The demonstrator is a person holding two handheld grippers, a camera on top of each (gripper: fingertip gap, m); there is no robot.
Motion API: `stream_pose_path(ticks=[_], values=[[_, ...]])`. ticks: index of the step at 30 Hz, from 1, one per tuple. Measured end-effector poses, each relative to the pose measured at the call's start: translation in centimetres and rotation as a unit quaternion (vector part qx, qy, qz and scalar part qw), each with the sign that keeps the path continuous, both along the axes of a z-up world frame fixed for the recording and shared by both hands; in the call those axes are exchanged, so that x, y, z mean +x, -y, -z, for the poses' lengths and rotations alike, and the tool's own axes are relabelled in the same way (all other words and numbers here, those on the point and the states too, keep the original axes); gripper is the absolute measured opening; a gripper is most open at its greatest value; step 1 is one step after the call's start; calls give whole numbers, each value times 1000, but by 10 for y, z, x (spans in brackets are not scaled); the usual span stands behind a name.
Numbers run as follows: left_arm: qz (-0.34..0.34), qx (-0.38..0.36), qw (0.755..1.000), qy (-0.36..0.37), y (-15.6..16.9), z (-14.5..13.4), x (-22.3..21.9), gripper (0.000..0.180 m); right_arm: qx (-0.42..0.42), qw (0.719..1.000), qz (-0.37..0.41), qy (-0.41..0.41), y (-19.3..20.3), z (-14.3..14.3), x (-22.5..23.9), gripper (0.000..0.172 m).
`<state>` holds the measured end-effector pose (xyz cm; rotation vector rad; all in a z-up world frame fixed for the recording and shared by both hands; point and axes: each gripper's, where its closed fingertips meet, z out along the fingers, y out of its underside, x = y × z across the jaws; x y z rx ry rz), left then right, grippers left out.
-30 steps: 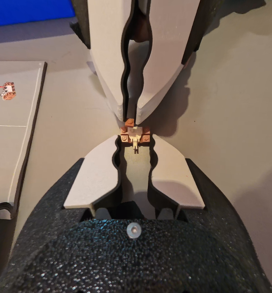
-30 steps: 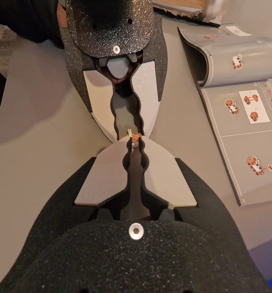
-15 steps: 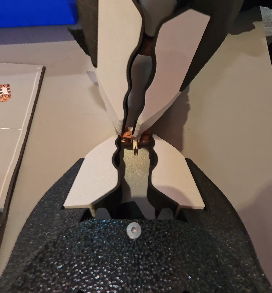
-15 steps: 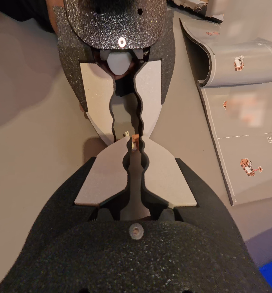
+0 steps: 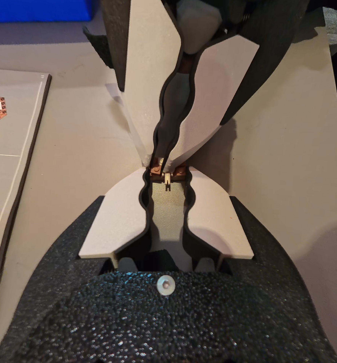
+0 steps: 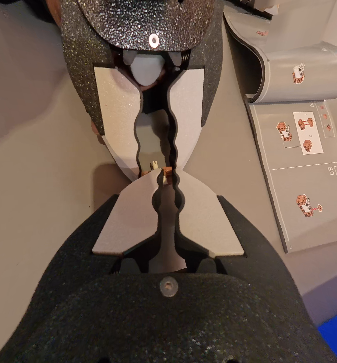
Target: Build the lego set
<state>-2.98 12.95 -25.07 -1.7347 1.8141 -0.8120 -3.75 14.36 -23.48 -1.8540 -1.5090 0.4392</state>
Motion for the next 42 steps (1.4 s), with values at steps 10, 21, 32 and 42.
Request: stream_pose_path(ticks=[10, 21, 32, 42], values=[[1, -5, 1000, -1, 1, 0, 0, 33, 5, 1000, 3, 0, -1, 1, 1, 9], [1, -10, 1000, -1, 1, 0, -1, 33, -8, 1000, 7, -11, -2, 0, 1, 10], [-2, -13, 1000, 0, 0, 0, -1, 33, -9, 1000, 3, -15, 0, 0, -1, 10], [-4, -17, 1000, 2, 0, -1, -1, 33, 51, 998, -31, 8, -1, -5, 7, 11]])
